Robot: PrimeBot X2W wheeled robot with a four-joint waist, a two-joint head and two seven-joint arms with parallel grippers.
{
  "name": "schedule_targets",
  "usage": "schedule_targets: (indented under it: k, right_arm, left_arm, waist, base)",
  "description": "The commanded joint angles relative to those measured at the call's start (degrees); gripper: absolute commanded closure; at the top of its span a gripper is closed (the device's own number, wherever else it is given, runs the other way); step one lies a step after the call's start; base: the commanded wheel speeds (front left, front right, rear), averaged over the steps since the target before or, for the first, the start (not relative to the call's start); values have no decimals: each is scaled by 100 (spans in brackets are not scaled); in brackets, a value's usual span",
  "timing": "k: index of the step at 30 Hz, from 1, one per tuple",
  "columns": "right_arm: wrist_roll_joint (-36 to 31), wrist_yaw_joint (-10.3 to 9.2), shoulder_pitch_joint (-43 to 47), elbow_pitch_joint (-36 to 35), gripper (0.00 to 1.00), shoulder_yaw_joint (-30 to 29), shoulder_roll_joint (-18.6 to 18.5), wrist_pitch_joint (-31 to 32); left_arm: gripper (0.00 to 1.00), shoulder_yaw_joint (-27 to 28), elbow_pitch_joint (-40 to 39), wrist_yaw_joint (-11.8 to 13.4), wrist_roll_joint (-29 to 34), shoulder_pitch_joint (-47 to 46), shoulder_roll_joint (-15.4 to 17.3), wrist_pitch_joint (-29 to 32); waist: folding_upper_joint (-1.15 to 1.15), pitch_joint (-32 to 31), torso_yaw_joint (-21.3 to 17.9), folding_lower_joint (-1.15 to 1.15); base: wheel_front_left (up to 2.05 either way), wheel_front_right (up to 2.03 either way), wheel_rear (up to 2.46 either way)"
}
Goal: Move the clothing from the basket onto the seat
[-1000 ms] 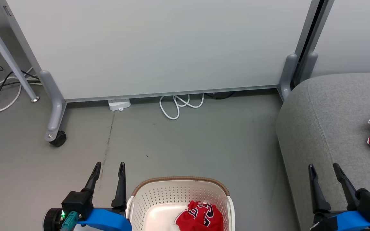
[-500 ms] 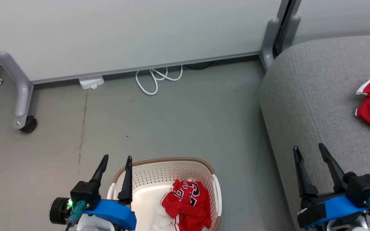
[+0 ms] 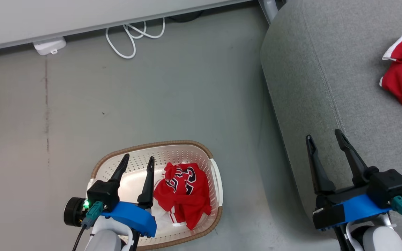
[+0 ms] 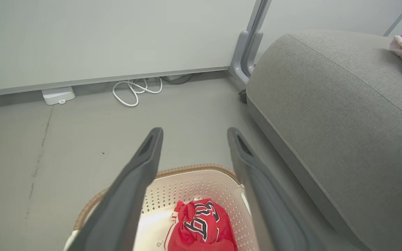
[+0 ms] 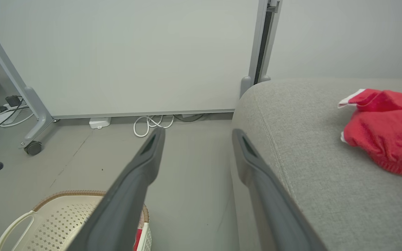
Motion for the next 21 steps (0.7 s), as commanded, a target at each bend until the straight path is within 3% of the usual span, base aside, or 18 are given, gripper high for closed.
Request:
schedule_targets:
  k: [1, 12, 21]
  right_arm:
    - [-43, 3, -106, -54, 0, 31, 7, 7]
    - [2, 3, -335, -239, 0, 270, 7, -73]
    - [448, 3, -578, -6, 0, 615, 8, -428]
  left_arm:
    - [0, -11, 48, 2, -30, -135, 2, -26]
    - [0, -275, 861, -59, 135, -546, 19, -25]
    - [0, -594, 1708, -93, 455, -943, 347, -23]
  waist:
    - [0, 209, -132, -2]
    - [0, 906, -515, -2]
    - [0, 1582, -975, -2]
  base:
    - [0, 0, 0]
    - [0, 0, 0]
    - [0, 0, 0]
